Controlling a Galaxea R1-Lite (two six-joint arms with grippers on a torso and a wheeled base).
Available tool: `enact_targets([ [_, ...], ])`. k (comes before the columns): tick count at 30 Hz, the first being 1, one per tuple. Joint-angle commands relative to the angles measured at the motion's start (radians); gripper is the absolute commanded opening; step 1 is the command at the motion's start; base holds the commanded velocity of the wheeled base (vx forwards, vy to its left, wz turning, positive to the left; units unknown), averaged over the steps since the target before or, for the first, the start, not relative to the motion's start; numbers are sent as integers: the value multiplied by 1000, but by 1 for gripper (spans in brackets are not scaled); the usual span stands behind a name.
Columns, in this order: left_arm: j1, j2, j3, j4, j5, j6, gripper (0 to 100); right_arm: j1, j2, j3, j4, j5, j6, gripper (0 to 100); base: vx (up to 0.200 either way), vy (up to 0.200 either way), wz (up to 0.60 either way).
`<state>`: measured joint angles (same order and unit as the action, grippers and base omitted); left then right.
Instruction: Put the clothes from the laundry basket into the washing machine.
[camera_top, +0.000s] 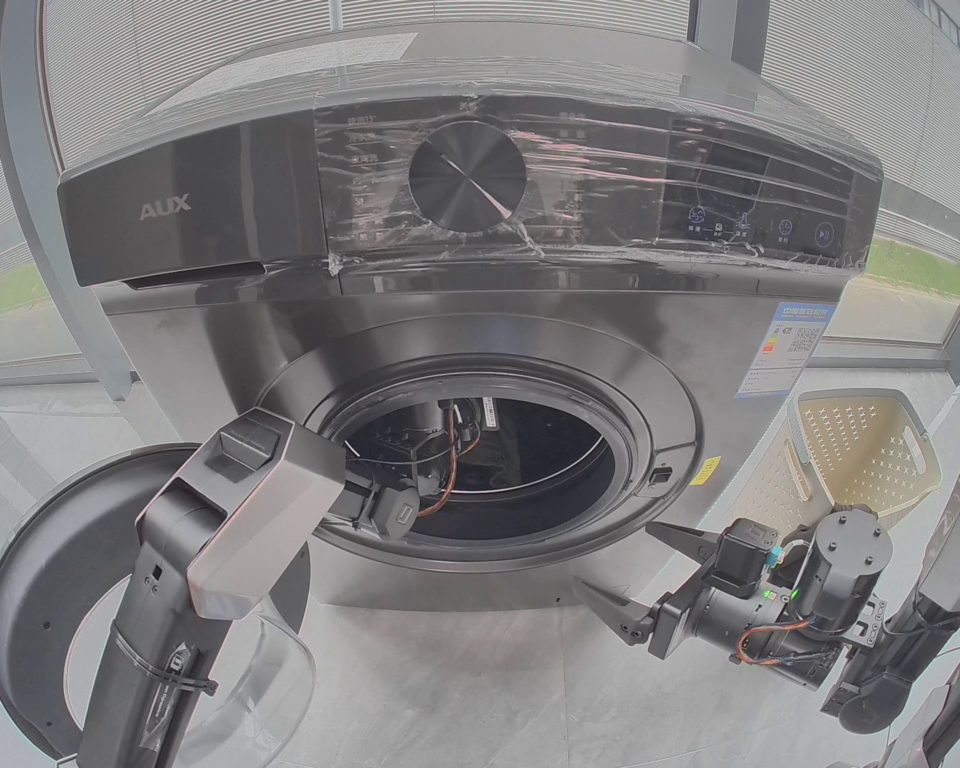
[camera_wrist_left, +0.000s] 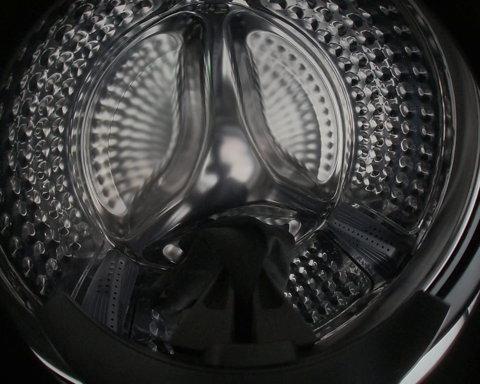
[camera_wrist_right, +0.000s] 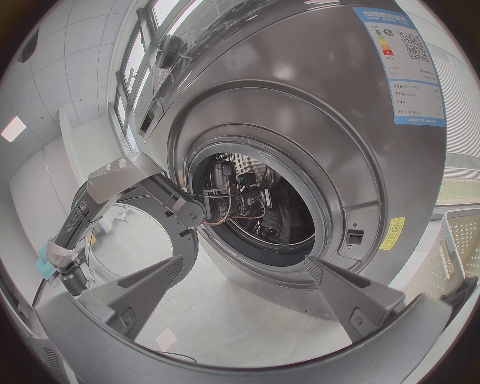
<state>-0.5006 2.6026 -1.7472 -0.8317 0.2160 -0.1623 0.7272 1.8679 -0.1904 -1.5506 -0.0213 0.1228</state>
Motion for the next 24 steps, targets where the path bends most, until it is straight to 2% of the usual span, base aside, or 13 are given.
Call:
enact_targets([
  [1, 13, 37, -44, -4, 3, 0, 0, 0, 1, 2, 0, 0, 0, 100, 0, 0, 0],
  [8, 21, 53, -84, 0, 22, 0, 0, -2, 1, 9, 0, 1, 0, 100, 0, 0, 0],
  [9, 21, 53, -84, 0, 22, 0, 100, -2, 1, 9, 0, 1, 0, 100, 0, 0, 0],
  [13, 17, 53, -87, -3, 23, -2, 100, -2, 1, 9, 0, 0, 0, 100, 0, 0, 0],
  [18, 7, 34, -49, -1, 25, -23, 100, -3, -1, 9, 0, 1, 0, 100, 0, 0, 0],
  [24, -39, -79, 143, 6, 25, -22, 100, -3, -9, 9, 0, 0, -2, 100, 0, 0, 0],
])
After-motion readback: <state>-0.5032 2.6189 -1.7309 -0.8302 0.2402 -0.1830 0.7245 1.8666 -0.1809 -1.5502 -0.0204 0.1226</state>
